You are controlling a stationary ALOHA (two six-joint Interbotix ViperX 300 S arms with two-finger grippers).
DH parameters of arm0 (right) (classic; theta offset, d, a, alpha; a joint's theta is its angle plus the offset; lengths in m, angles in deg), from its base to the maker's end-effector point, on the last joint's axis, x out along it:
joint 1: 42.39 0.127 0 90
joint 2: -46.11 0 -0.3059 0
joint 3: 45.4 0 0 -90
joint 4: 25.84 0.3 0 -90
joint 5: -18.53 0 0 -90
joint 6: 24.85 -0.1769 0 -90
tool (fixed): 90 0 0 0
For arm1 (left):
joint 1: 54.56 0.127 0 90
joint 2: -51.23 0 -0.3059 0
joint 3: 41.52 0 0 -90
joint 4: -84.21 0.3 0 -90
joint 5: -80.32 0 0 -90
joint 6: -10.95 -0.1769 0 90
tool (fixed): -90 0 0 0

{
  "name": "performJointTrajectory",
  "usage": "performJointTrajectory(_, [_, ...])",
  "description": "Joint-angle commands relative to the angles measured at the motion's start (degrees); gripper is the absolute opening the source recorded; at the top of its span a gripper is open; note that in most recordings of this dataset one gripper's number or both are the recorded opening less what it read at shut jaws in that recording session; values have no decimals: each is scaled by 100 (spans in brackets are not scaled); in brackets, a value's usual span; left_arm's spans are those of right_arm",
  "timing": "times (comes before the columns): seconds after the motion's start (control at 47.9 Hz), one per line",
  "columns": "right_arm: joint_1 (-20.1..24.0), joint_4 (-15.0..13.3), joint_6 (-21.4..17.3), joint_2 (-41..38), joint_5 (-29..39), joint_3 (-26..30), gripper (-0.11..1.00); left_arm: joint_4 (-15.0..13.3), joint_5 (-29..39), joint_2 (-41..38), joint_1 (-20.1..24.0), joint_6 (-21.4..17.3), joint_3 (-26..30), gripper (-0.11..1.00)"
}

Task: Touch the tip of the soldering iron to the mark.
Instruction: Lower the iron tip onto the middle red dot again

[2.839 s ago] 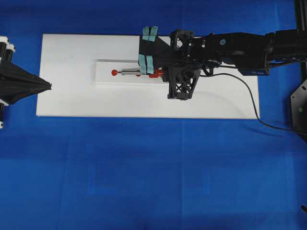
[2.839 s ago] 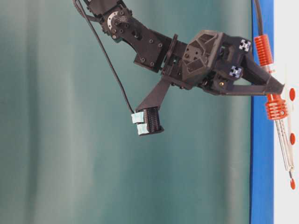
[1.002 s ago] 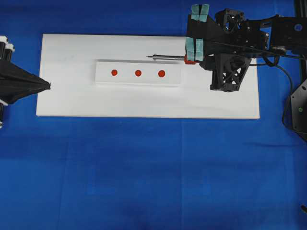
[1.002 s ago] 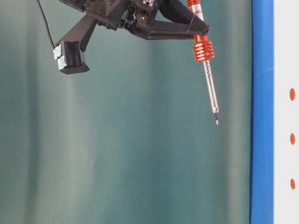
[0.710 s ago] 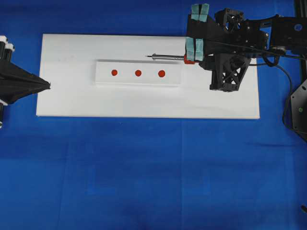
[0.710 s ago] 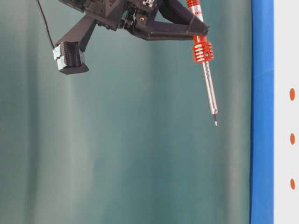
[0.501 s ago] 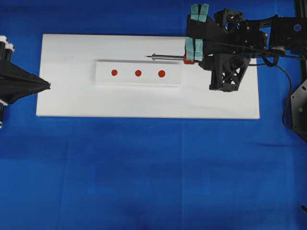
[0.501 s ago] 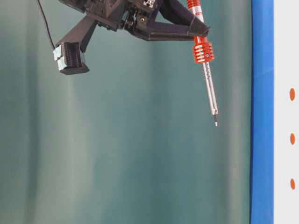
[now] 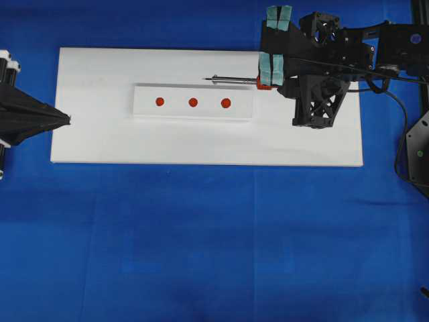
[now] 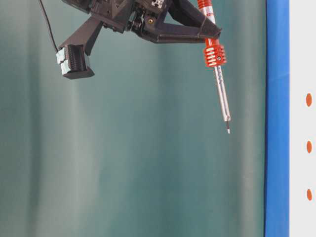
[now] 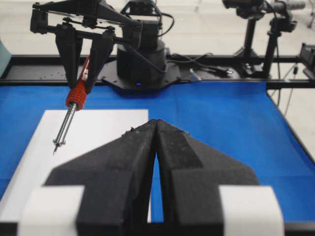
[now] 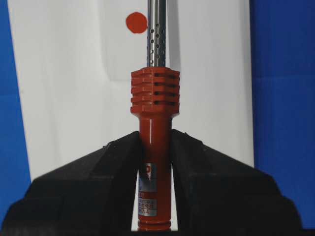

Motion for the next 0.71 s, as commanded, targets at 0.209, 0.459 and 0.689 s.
performJointTrajectory(0.209, [0, -9, -18, 35, -35, 105, 6, 9, -62, -26, -18, 9, 62, 0])
performJointTrajectory(0.459, [0, 0, -18, -316, -255, 105, 6, 0, -62, -26, -18, 9, 62, 0])
performJointTrajectory(0.689, [0, 18, -26, -835, -562, 114, 6, 9, -62, -26, -18, 9, 62, 0])
